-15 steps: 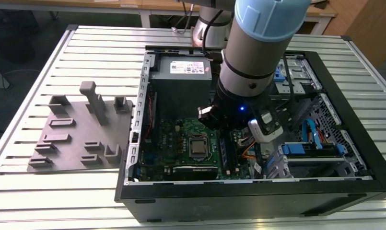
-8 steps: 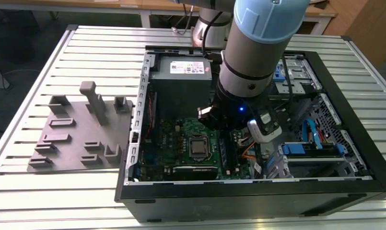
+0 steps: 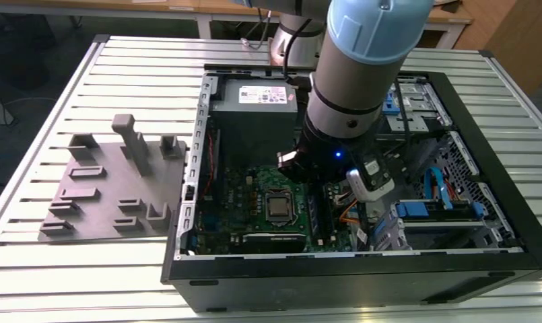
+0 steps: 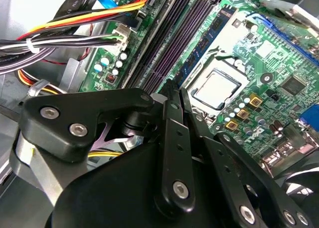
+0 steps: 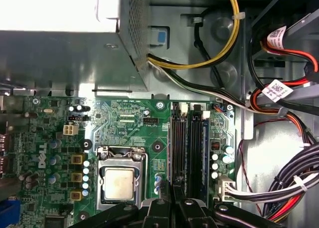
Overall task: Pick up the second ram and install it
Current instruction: 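Insert the second ram into the second slot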
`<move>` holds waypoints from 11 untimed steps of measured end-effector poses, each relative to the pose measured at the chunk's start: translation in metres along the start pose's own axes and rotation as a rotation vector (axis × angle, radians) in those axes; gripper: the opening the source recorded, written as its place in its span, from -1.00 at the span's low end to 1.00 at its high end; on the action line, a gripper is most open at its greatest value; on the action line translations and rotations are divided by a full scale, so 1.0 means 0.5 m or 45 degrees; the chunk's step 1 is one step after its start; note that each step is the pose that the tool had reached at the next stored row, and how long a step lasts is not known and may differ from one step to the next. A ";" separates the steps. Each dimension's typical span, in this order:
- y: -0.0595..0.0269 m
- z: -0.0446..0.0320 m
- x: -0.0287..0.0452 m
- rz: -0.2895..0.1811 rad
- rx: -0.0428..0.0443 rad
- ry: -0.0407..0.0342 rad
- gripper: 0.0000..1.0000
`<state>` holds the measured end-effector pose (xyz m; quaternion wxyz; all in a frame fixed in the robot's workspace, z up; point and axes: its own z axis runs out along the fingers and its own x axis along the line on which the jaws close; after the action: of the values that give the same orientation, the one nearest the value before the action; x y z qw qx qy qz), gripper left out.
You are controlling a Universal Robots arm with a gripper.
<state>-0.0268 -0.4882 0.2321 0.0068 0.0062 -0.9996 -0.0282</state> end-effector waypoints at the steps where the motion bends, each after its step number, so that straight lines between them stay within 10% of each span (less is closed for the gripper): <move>1: 0.000 0.001 0.000 0.000 0.000 0.0000 -0.73; 11: 0.019 0.011 0.000 0.000 0.000 0.0001 -0.73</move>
<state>-0.0272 -0.4786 0.2270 0.0068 0.0062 -0.9996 -0.0282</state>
